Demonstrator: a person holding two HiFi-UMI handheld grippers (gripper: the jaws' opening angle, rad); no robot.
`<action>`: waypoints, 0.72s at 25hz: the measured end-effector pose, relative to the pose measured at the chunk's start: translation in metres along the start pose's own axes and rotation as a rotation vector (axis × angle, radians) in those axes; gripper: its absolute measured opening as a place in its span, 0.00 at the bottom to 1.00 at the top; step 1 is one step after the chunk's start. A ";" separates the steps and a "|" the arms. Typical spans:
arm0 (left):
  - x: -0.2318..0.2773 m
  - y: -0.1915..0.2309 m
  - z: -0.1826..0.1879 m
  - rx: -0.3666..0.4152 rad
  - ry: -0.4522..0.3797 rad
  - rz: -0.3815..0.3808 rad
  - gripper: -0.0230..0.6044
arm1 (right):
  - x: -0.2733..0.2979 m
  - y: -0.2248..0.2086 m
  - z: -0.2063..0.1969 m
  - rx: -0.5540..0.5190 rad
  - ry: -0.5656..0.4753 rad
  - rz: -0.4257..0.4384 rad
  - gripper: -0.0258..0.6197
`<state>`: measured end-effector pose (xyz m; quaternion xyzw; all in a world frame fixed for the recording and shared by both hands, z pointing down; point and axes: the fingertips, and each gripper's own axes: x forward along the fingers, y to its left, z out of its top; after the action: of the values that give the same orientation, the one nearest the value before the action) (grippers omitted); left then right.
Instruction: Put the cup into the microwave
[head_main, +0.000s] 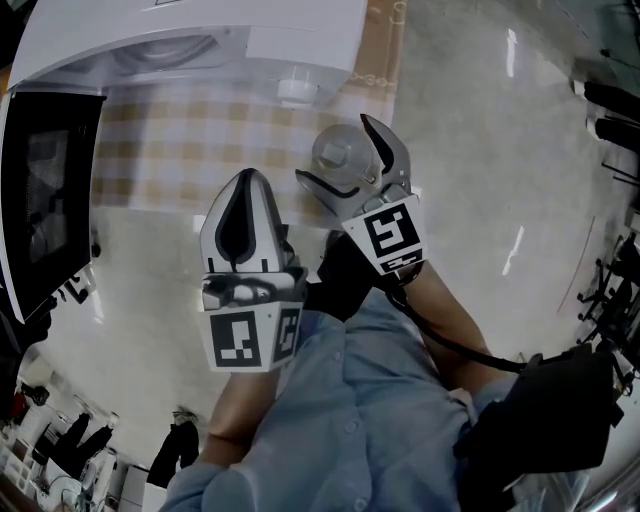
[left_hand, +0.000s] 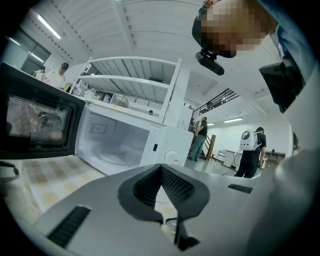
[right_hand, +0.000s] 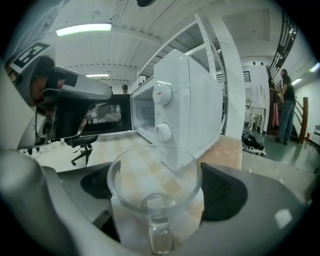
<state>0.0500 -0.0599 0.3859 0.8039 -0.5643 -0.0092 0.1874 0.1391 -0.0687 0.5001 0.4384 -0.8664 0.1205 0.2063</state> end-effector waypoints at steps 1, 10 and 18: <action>0.002 0.002 0.001 -0.002 0.001 0.001 0.05 | 0.003 0.000 -0.001 -0.004 0.007 0.002 0.77; 0.007 0.012 0.006 -0.008 0.011 0.005 0.05 | 0.011 0.006 -0.010 -0.036 0.065 0.030 0.74; 0.001 0.011 0.010 0.011 0.000 0.005 0.05 | 0.010 0.001 -0.014 -0.039 0.060 -0.014 0.65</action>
<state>0.0382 -0.0668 0.3805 0.8035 -0.5665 -0.0053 0.1830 0.1366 -0.0695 0.5167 0.4366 -0.8589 0.1152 0.2417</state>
